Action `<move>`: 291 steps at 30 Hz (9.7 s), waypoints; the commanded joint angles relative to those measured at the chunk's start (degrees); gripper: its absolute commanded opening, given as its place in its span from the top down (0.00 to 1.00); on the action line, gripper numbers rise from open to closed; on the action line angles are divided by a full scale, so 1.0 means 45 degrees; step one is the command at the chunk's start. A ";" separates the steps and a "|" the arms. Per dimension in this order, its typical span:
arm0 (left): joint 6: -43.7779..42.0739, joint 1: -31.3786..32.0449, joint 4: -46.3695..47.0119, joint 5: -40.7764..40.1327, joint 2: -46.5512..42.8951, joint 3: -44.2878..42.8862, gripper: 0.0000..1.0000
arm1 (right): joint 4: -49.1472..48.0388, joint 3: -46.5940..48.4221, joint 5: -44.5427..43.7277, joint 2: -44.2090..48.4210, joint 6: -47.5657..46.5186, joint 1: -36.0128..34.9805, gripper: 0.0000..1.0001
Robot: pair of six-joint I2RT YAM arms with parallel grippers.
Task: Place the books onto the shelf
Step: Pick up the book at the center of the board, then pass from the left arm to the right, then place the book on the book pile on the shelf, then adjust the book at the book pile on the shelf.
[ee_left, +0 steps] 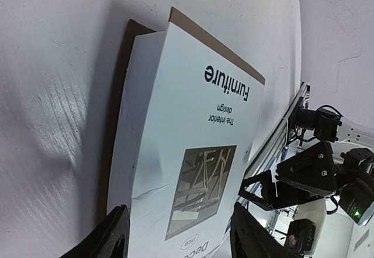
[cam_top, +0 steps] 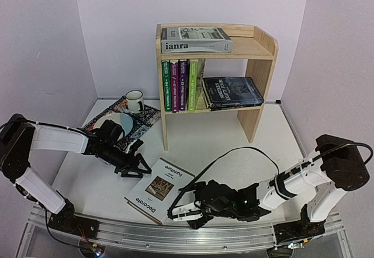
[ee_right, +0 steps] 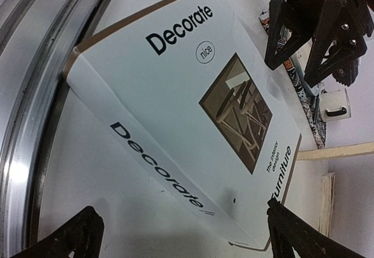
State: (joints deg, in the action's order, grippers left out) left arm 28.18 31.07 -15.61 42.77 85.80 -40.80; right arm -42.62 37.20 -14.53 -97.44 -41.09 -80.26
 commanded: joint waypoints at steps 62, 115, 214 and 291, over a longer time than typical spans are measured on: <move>0.0367 -0.0826 0.2072 0.5189 0.0852 -0.0249 0.93 | -1.1627 -0.0936 -0.2720 -0.2627 -0.8672 -0.0269 0.67; -0.0698 -0.4497 -0.1109 0.1335 -0.2517 -0.3068 0.18 | 0.6255 0.9126 -0.2379 0.4867 -0.9757 0.1121 0.76; -0.0754 -0.4478 -0.1238 0.1998 -0.3506 -0.3344 0.19 | 1.0842 1.6728 -0.2342 0.2442 0.5266 0.7577 0.02; -0.2551 -0.1259 0.1985 -0.3801 -0.2885 -0.9704 0.11 | 1.1427 1.8448 0.6362 0.0106 1.1023 1.0741 0.29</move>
State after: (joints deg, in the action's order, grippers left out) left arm 17.76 25.19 -9.85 26.15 74.17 -84.27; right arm 8.43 116.36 18.32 -95.88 11.66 -30.27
